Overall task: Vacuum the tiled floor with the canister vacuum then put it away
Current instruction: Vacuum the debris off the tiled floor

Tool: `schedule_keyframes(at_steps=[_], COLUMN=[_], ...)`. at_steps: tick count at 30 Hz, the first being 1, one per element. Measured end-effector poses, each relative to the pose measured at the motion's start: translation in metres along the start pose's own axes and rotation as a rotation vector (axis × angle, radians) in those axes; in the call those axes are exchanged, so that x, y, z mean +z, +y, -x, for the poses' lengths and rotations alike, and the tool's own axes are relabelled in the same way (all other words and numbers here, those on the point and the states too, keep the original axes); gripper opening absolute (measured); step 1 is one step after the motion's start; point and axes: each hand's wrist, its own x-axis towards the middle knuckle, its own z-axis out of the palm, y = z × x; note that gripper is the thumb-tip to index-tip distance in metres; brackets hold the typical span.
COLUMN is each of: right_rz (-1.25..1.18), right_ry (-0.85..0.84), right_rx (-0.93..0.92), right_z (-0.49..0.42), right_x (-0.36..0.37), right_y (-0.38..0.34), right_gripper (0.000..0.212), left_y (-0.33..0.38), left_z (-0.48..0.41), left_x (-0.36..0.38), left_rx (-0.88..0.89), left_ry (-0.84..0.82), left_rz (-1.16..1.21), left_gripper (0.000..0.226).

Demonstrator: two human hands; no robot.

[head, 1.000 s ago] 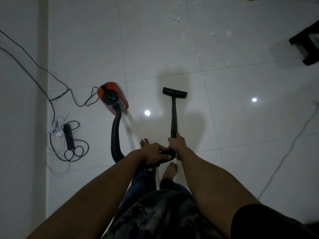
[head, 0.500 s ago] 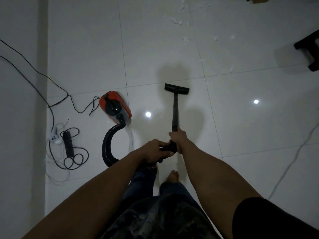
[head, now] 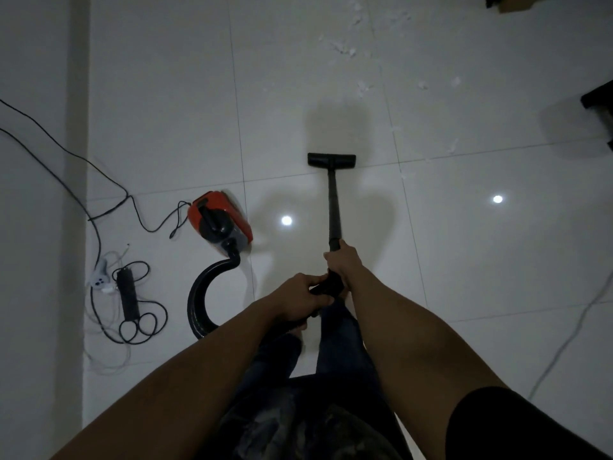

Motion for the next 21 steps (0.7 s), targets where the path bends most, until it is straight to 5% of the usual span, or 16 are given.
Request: schedule_keyframes(at_steps=[21], right_rz=[0.149], right_ry=[-0.132], right_rx=[-0.081], right_z=[-0.127], right_x=[-0.12], right_y=[-0.153], right_gripper=[0.063], left_y=[0.162], left_z=[-0.123], left_x=[-0.083], left_rx=[-0.087], left_ry=[0.089], left_rz=[0.134], left_gripper=[0.039])
